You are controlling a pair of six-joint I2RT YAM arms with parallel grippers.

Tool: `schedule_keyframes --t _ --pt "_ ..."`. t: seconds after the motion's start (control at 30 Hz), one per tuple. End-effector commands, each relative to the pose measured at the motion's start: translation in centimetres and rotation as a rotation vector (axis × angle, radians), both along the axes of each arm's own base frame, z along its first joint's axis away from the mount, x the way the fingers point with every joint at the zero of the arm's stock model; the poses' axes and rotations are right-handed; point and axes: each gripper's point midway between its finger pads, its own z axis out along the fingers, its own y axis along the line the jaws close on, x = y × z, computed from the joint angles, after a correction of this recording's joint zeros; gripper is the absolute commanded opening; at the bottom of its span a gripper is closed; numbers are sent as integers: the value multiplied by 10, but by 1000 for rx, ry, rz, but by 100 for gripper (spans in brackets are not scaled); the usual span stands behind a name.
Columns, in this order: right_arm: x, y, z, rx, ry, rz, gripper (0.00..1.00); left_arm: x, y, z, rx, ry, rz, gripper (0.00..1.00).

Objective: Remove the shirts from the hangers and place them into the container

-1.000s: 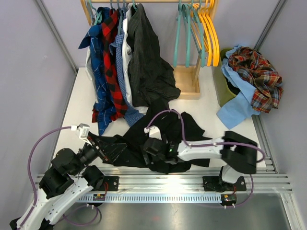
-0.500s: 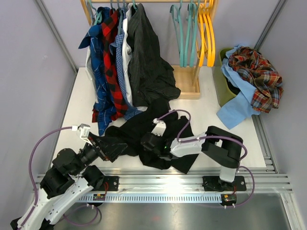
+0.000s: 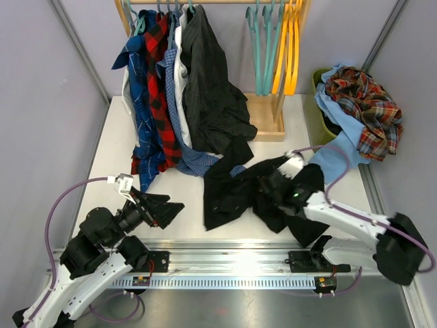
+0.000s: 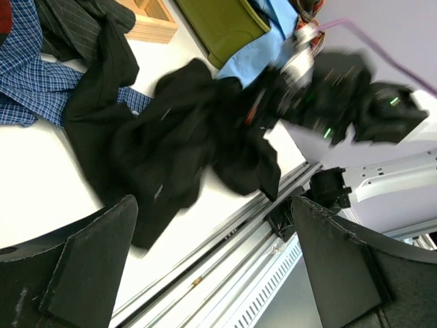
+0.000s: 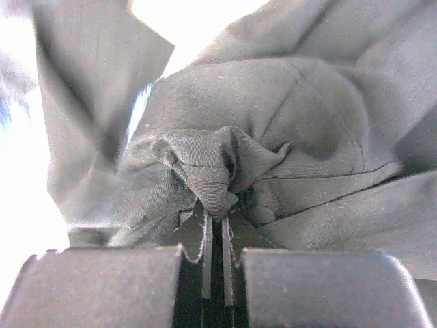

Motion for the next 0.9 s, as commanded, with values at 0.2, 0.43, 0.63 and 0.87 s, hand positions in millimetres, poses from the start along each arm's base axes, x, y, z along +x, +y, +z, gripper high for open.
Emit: schedule_keyframes --t 0.2,0.43,0.63,0.87 --pt "90 -177 177 -81 -333 -371 0 0 -13 15 -23 -7 -54 99" --pt "136 -245 354 -65 -621 -531 0 -2 -10 25 -24 -24 -50 99" --pt "131 -280 537 -48 -1096 -667 0 -8 -3 33 -30 -36 -44 99" --pt "55 -303 669 -69 -1615 -862 0 -14 7 37 -42 -45 -27 99"
